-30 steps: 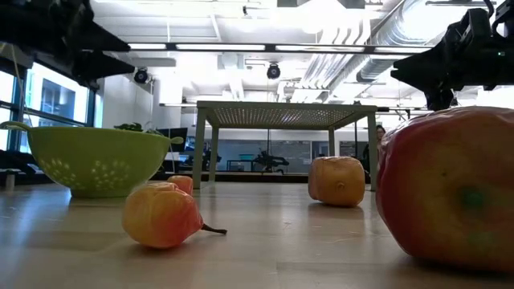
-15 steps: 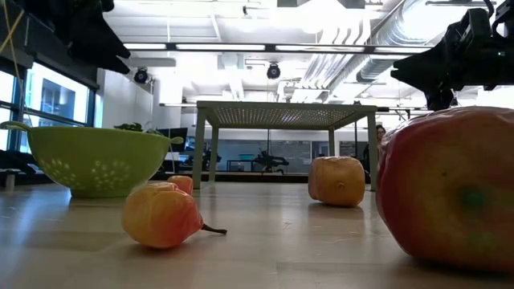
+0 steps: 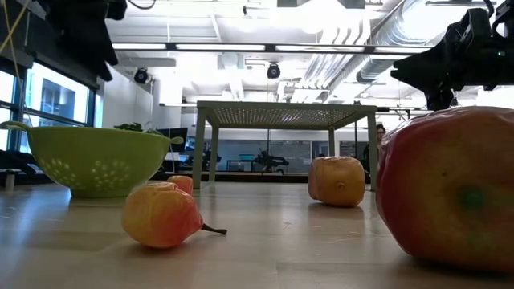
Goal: Pick & Place Fruit
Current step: Put the green strainer bowl on the shelf
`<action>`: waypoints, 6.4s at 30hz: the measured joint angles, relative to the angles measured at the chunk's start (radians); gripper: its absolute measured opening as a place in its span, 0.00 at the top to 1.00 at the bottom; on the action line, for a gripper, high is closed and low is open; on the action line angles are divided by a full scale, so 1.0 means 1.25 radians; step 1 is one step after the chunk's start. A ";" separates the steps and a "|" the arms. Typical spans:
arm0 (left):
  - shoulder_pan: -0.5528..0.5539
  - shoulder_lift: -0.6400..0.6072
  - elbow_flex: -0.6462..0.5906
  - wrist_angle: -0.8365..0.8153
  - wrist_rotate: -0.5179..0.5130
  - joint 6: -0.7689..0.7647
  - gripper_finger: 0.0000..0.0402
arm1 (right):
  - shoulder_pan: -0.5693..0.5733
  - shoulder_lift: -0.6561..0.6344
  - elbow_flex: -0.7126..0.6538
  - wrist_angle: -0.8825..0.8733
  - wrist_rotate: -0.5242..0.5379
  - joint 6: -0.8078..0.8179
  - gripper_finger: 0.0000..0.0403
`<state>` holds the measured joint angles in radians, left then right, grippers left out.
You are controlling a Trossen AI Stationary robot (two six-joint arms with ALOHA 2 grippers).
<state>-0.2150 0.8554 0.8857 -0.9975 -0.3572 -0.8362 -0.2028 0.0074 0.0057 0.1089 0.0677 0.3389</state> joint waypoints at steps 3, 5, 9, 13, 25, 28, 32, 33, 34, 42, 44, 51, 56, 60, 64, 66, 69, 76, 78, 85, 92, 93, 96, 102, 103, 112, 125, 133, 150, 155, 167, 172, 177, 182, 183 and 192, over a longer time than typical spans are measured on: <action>0.000 0.044 0.010 -0.032 0.022 -0.069 0.35 | 0.000 0.000 0.000 0.000 0.000 0.005 0.76; 0.000 0.070 0.010 -0.045 0.024 -0.105 0.35 | 0.000 0.000 0.000 0.000 -0.007 0.006 0.76; 0.000 0.112 0.010 -0.064 0.035 -0.119 0.35 | 0.000 0.000 0.000 0.000 -0.048 0.007 0.76; 0.000 0.141 0.011 -0.060 0.044 -0.134 0.35 | 0.000 0.000 0.000 0.000 -0.078 0.007 0.76; 0.000 0.237 0.011 -0.060 0.066 -0.174 0.35 | 0.000 0.000 0.000 -0.001 -0.079 0.007 0.76; 0.002 0.265 0.011 -0.060 0.067 -0.175 0.35 | 0.000 0.000 0.000 -0.001 -0.079 0.007 0.76; 0.039 0.296 0.011 -0.060 0.082 -0.174 0.35 | 0.000 0.000 0.000 -0.001 -0.078 0.007 0.76; 0.053 0.304 0.011 -0.061 0.085 -0.172 0.35 | 0.000 0.000 0.000 -0.001 -0.078 0.007 0.76; 0.067 0.312 0.011 -0.060 0.087 -0.163 0.35 | 0.000 0.000 0.000 -0.001 -0.078 0.007 0.76; 0.161 0.352 0.011 -0.029 0.179 -0.054 0.35 | 0.000 0.000 0.000 -0.001 -0.083 0.026 0.76; 0.172 0.358 0.011 -0.024 0.193 -0.035 0.35 | 0.000 0.000 0.000 -0.001 -0.083 0.026 0.76; 0.195 0.361 0.010 -0.013 0.208 0.004 0.35 | 0.000 0.000 0.000 -0.002 -0.083 0.028 0.76; 0.198 0.361 -0.003 0.002 0.223 0.053 0.35 | 0.000 0.000 0.000 -0.009 -0.084 0.028 0.76; 0.198 0.361 -0.027 0.028 0.231 0.087 0.35 | 0.000 0.000 0.000 -0.021 -0.084 0.028 0.76; 0.198 0.361 -0.045 0.024 0.231 0.100 0.35 | 0.000 0.000 0.000 -0.023 -0.084 0.028 0.76; 0.198 0.361 -0.051 0.023 0.231 0.100 0.35 | 0.000 0.000 0.000 -0.023 -0.084 0.028 0.76; 0.198 0.361 -0.052 0.024 0.232 0.100 0.35 | 0.000 0.000 0.000 -0.023 -0.084 0.028 0.76; 0.198 0.361 -0.052 0.024 0.240 0.115 0.43 | 0.000 0.000 0.000 -0.024 -0.084 0.028 0.76; 0.198 0.361 -0.052 0.024 0.240 0.135 0.50 | 0.000 0.000 0.000 -0.024 -0.084 0.028 0.76; 0.198 0.361 -0.052 0.024 0.264 0.189 0.73 | 0.000 0.000 0.000 -0.024 -0.084 0.028 0.76; 0.198 0.361 -0.052 0.024 0.265 0.206 0.84 | 0.000 0.000 0.000 -0.025 -0.084 0.028 0.76; 0.198 0.361 -0.052 0.024 0.265 0.208 0.85 | 0.000 0.000 0.000 -0.025 -0.084 0.028 0.76; 0.198 0.361 -0.052 0.024 0.275 0.211 0.88 | 0.000 0.000 0.000 -0.025 -0.084 0.028 0.76; 0.198 0.360 -0.052 0.024 0.299 0.212 0.98 | 0.000 0.000 0.000 -0.025 -0.084 0.028 0.76; 0.198 0.360 -0.051 0.024 0.299 0.216 0.98 | 0.000 0.000 0.000 -0.025 -0.084 0.028 0.76; 0.198 0.360 -0.050 0.025 0.303 0.226 0.99 | 0.000 0.000 0.000 -0.025 -0.084 0.028 0.76; 0.198 0.358 -0.051 0.024 0.347 0.232 1.00 | 0.000 0.000 0.000 -0.030 -0.084 0.028 0.76; 0.198 0.359 -0.051 0.024 0.359 0.234 1.00 | 0.000 0.000 0.000 -0.041 -0.084 0.028 0.76; 0.198 0.359 0.076 -0.022 0.353 0.268 1.00 | 0.000 0.000 0.000 -0.041 -0.084 0.046 0.76; 0.198 0.359 0.127 -0.053 0.353 0.284 1.00 | 0.000 0.000 0.000 -0.042 -0.084 0.046 0.76; 0.198 0.359 0.311 -0.111 0.350 0.295 1.00 | 0.000 0.000 0.000 -0.042 -0.084 0.046 0.76; 0.198 0.359 0.392 -0.136 0.309 0.314 1.00 | 0.000 0.000 0.000 -0.042 -0.084 0.046 0.76; 0.199 0.359 0.470 -0.145 0.262 0.333 1.00 | 0.000 0.000 0.000 -0.042 -0.084 0.046 0.76; 0.212 0.361 0.547 -0.163 0.206 0.347 1.00 | 0.000 0.000 0.000 -0.042 -0.084 0.046 0.76; 0.222 0.361 0.562 -0.163 0.206 0.354 1.00 | 0.000 0.000 0.000 -0.042 -0.084 0.046 0.76; 0.370 0.361 0.634 -0.159 0.199 0.378 1.00 | 0.000 0.000 0.000 -0.043 -0.084 0.049 0.76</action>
<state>0.2473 1.3064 1.6788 -1.1958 -0.1081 -0.3633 -0.2024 0.0075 0.0056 0.0555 -0.0372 0.4007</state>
